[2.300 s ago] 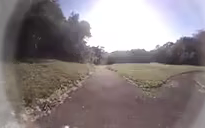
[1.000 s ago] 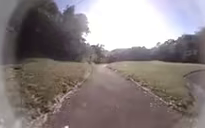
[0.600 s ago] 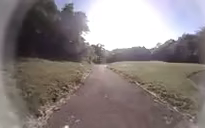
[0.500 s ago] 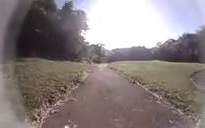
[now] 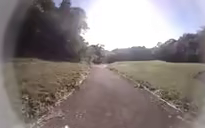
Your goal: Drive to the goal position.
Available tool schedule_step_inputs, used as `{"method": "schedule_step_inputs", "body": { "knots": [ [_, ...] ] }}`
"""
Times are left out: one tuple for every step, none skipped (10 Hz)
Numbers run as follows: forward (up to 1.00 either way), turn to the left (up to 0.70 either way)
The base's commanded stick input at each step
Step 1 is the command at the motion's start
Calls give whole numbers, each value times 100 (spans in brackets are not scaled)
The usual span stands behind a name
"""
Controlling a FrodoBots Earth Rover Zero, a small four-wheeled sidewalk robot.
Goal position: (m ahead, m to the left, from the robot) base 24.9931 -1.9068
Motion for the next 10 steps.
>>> {"method": "schedule_step_inputs", "body": {
  "knots": [
    [100,1],
    [100,1],
    [100,1],
    [100,1],
    [100,1],
    [100,1],
    [100,1],
    [100,1],
    [100,-7],
    [100,-3]
  ]
}}
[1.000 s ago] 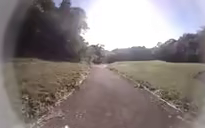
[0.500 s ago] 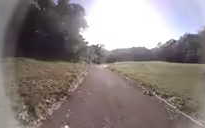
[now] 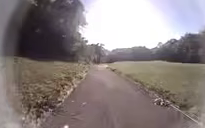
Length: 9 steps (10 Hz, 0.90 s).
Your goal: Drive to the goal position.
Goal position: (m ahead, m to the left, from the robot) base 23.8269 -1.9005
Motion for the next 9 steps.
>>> {"method": "schedule_step_inputs", "body": {
  "knots": [
    [100,1],
    [100,1],
    [100,1],
    [100,1],
    [100,1],
    [100,1],
    [100,1],
    [100,1],
    [100,1]
  ]
}}
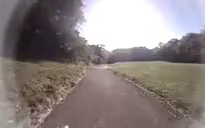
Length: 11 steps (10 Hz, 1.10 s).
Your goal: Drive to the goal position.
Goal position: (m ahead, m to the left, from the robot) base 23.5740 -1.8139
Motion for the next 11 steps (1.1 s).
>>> {"method": "schedule_step_inputs", "body": {
  "knots": [
    [100,1],
    [100,1],
    [100,1],
    [100,1],
    [100,1],
    [100,1],
    [100,1],
    [100,1],
    [100,1],
    [100,1],
    [100,1]
  ]
}}
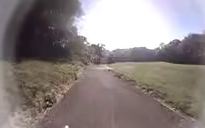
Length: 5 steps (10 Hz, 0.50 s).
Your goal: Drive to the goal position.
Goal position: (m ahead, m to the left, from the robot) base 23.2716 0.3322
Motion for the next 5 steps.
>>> {"method": "schedule_step_inputs", "body": {
  "knots": [
    [100,1],
    [100,1],
    [100,1],
    [100,1],
    [100,1]
  ]
}}
